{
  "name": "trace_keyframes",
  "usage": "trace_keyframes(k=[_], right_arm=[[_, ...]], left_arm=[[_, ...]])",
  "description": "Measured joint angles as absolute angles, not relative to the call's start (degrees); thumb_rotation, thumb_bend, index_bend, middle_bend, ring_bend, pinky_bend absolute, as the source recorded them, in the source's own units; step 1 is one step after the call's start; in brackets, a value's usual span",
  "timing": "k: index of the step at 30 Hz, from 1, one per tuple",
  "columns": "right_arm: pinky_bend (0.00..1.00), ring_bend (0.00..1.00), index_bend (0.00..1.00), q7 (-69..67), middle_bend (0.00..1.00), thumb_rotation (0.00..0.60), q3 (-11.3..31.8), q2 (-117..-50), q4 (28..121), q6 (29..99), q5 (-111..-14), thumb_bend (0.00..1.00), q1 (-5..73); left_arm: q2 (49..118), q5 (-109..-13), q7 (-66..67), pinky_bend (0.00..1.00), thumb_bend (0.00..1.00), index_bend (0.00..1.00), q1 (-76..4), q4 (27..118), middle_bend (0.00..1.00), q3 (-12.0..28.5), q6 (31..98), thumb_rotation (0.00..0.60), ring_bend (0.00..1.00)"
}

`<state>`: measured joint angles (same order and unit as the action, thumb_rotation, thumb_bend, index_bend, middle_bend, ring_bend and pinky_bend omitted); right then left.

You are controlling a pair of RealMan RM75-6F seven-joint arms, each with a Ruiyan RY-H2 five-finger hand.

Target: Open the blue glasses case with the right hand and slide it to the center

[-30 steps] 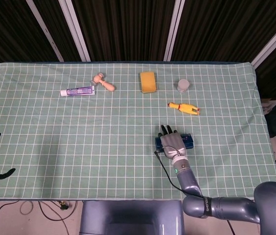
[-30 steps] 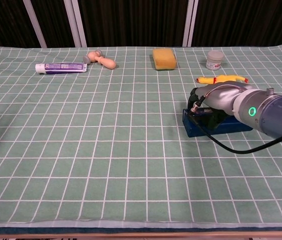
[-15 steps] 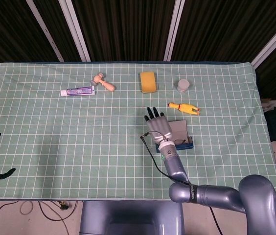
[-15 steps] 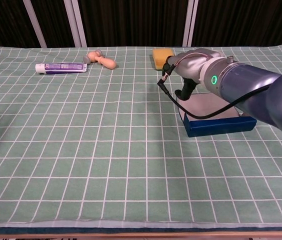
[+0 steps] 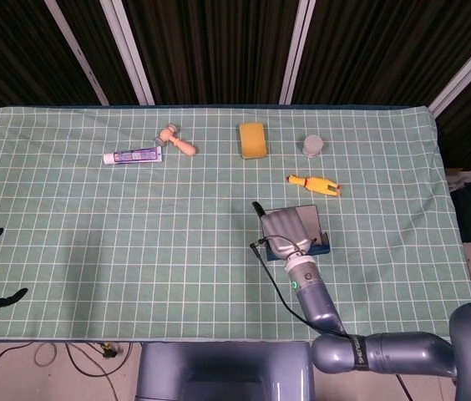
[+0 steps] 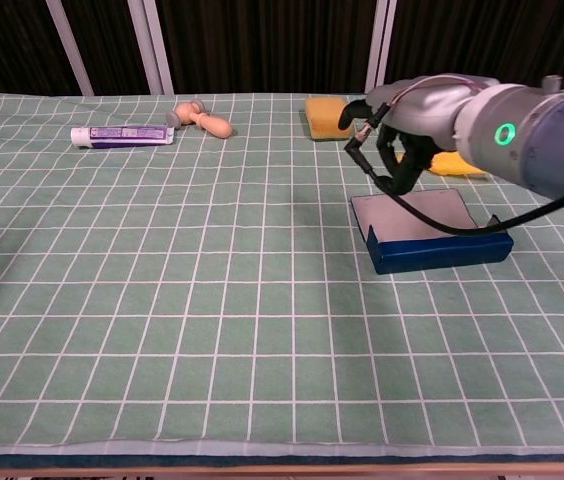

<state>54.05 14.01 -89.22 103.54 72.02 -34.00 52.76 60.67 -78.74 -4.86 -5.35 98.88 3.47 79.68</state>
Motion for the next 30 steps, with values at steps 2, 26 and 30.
trace_keyframes(k=[2, 26, 30], right_arm=[[1.0, 1.0, 0.17, 53.35, 0.92, 0.6, 12.63, -87.86, 105.33, 72.71, -33.75, 0.52, 51.34], [1.0, 1.0, 0.28, 49.82, 0.92, 0.6, 6.31, -90.53, 103.97, 71.31, -30.88, 0.55, 47.28], [1.0, 1.0, 0.3, 49.89, 0.92, 0.6, 5.6, -90.45, 105.33, 71.57, -31.47, 0.55, 46.96]], left_arm=[[60.66, -78.74, -4.81, 0.0, 0.0, 0.0, -5.36, 98.91, 0.0, 3.45, 79.66, 0.6, 0.0], [60.67, -78.3, -5.21, 0.0, 0.0, 0.0, -5.36, 98.86, 0.0, 3.55, 79.45, 0.6, 0.0], [60.66, -78.36, -5.28, 0.0, 0.0, 0.0, -5.36, 98.95, 0.0, 3.55, 79.47, 0.6, 0.0]])
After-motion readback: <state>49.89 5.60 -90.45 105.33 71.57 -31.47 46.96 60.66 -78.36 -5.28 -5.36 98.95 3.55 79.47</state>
